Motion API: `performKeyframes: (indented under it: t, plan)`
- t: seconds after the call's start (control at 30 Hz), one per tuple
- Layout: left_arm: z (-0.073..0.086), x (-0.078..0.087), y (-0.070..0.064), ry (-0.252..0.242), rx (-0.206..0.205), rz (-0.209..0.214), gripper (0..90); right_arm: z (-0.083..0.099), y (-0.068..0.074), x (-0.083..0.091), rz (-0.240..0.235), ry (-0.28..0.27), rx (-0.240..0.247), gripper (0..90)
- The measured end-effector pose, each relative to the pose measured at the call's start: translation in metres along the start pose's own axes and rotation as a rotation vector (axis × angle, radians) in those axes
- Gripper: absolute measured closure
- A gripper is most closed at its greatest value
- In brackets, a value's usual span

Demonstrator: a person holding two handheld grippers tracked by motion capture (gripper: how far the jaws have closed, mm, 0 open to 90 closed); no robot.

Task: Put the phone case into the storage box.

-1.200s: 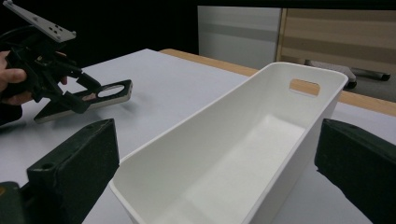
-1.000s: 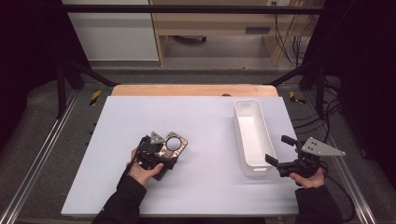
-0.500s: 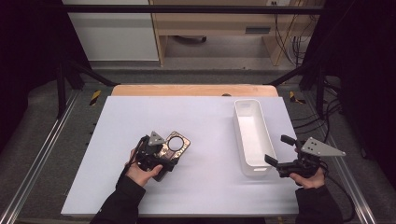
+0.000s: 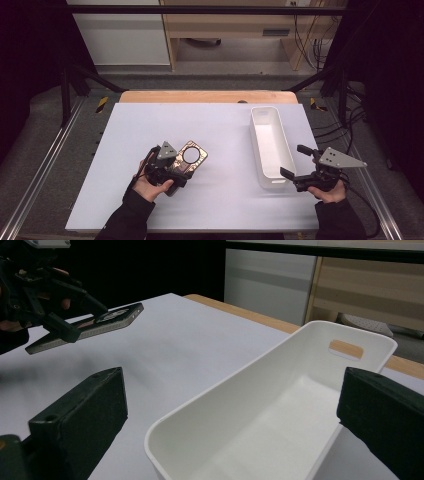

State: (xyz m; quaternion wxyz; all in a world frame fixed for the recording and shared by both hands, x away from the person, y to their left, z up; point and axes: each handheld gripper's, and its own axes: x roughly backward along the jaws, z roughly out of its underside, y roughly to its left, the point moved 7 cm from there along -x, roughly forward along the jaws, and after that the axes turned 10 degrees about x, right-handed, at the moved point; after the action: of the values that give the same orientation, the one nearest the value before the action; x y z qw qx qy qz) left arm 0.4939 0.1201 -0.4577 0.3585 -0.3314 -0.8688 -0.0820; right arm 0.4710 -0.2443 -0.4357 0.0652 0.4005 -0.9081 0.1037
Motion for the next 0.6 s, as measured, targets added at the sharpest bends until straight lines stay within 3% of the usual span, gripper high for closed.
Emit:
performKeyframes:
  t: [0.6]
  plan:
    - [-0.007, 0.012, -0.021, -0.011, -0.068, 0.064, 11.6, -0.011, 0.016, -0.009, -0.056, 0.003, 0.040, 0.5]
